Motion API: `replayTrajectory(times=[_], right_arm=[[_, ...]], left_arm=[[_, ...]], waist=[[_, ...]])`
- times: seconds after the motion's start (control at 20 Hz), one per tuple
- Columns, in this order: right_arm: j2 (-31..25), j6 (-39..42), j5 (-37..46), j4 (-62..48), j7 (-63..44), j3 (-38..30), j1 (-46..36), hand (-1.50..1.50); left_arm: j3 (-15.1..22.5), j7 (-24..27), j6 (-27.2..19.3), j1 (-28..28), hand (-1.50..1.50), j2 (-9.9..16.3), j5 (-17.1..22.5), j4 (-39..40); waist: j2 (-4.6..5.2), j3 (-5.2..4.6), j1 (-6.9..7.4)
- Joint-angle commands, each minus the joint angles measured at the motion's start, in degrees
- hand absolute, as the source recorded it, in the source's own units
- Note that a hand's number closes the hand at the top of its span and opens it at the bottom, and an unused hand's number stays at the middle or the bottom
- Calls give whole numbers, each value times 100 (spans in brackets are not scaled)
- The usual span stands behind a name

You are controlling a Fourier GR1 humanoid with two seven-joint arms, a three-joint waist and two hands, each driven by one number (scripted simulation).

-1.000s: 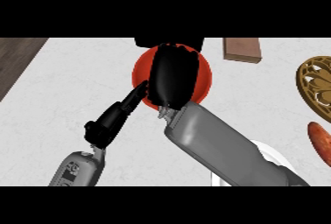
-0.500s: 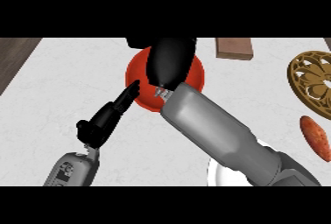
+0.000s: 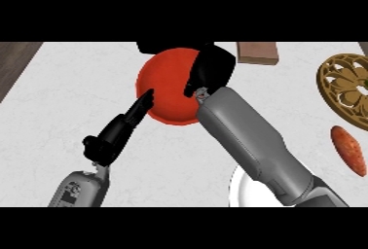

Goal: Pick the bell pepper from the plate and place it in the bowl

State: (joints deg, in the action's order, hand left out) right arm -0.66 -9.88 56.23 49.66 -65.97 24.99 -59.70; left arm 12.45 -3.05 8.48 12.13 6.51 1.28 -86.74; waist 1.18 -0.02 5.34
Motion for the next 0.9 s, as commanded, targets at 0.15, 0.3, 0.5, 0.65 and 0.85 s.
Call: replayTrajectory(times=[0.15, 0.3, 0.5, 0.65, 0.85], right_arm=[[63, -1632, -923, -450, 124, 135, 64, -150], [64, -1996, -817, -845, 404, -9, -249, -150], [64, -2768, -518, -614, -117, 10, -367, -150], [63, -3480, -171, -649, -330, -328, -385, -150], [63, -3886, -40, -236, -383, -655, -57, -150]], left_arm=[[-129, -143, 8, -21, 0, 108, 24, -214], [50, 132, -117, -295, 0, -53, -167, -97], [-84, -75, -50, -349, 0, 59, -26, -276], [-139, -73, 55, -373, 0, 131, 66, -331], [-378, -55, 28, -496, 0, 255, 138, -294]], waist=[[-25, 4, -36], [-33, 1, -150], [-84, 1, -224], [-115, 1, -297], [-173, 1, -523]])
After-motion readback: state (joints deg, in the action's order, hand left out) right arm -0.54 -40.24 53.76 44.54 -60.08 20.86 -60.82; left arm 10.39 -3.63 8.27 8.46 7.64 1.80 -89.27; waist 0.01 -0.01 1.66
